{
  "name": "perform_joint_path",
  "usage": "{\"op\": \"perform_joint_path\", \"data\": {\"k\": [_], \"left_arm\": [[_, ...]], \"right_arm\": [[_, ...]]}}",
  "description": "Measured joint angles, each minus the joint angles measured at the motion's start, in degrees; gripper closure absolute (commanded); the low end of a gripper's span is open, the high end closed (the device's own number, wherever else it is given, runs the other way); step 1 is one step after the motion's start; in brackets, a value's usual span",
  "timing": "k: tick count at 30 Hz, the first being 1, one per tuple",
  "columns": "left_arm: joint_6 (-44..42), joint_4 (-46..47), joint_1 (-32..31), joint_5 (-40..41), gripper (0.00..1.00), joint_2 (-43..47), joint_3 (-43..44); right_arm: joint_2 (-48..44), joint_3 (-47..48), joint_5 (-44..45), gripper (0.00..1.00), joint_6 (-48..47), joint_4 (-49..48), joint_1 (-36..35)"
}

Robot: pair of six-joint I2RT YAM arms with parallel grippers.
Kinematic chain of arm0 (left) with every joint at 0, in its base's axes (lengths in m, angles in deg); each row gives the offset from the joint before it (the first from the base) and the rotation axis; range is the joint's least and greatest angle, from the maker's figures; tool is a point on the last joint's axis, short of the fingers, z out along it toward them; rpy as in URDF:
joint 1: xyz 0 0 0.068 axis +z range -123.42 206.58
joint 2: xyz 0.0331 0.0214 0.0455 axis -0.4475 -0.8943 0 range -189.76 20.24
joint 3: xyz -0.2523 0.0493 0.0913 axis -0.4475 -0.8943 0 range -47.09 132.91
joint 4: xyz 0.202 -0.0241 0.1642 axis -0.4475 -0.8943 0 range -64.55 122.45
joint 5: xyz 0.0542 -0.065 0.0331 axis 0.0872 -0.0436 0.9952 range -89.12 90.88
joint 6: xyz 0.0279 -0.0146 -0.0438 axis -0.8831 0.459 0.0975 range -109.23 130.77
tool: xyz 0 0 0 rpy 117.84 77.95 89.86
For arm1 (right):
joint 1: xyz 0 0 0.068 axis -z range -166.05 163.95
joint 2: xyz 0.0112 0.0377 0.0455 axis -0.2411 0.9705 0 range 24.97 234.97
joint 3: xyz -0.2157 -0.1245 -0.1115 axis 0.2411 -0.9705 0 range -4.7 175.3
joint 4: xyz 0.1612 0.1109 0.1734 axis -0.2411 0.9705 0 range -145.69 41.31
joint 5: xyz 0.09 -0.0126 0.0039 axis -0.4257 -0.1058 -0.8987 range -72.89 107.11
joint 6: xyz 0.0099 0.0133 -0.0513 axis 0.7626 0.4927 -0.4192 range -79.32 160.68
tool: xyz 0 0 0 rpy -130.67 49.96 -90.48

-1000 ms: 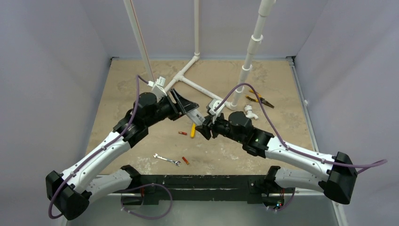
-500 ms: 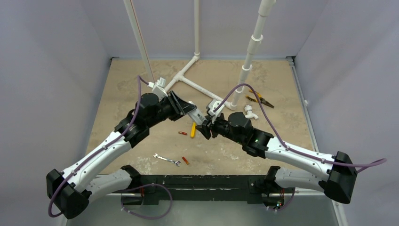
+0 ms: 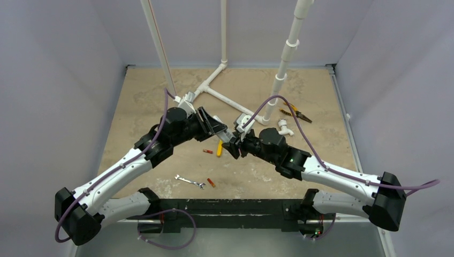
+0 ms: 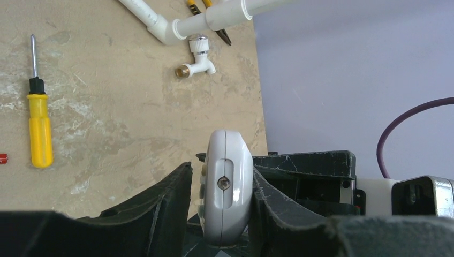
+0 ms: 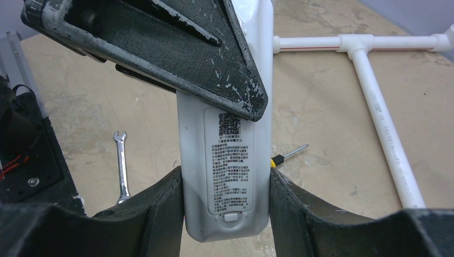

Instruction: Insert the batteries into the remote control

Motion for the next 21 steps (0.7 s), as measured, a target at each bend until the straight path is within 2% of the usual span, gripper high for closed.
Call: {"op": "perform_joint_path", "data": {"k": [4, 15, 21], "left_arm": [[0.0, -0.2, 0.0, 0.3, 0.62, 0.0, 0.0], [0.0, -0.5, 0.0, 2.3, 0.51, 0.5, 0.0], [0.0, -0.4, 0.0, 3.4, 0.52, 1.7, 0.0]], "right_arm": [[0.0, 0.0, 0.0, 1.00, 0.0, 0.0, 0.0], [-0.3, 0.0, -0.1, 1.00, 0.0, 0.1, 0.0], [-1.1, 0.0, 0.0, 1.00, -0.1, 0.4, 0.0]]}}
